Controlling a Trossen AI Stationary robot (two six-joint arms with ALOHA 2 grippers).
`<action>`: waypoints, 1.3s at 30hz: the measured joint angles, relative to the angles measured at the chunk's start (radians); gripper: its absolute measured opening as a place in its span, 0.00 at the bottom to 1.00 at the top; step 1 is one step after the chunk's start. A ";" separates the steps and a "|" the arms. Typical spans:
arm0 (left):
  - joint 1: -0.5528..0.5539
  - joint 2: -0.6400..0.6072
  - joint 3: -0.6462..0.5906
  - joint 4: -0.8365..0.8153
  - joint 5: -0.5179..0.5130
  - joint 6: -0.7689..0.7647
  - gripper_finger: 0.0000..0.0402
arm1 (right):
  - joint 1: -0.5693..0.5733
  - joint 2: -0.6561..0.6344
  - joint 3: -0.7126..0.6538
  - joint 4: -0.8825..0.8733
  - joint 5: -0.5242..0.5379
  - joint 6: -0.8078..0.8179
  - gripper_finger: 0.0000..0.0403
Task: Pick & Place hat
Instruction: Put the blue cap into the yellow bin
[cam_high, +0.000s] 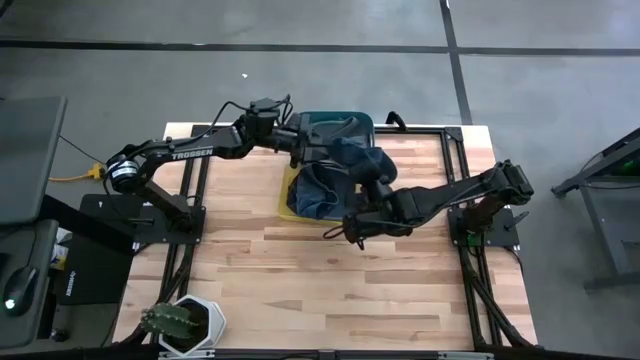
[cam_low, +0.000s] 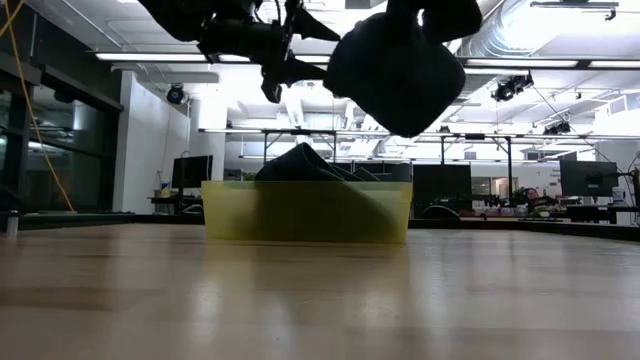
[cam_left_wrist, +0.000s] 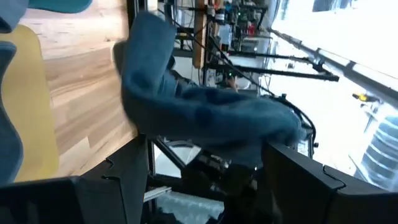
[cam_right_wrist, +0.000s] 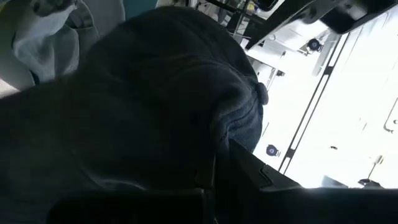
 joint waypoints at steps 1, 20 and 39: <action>0.000 0.000 0.000 0.000 -0.009 -0.006 0.64 | 0.000 0.000 0.000 0.015 0.001 -0.018 0.03; 0.000 0.000 0.001 0.108 -0.141 -0.135 0.64 | 0.009 -0.002 0.000 0.153 -0.050 -0.105 0.03; -0.015 0.022 0.001 0.062 0.094 -0.101 0.64 | -0.011 -0.002 0.000 0.420 -0.233 -0.437 0.03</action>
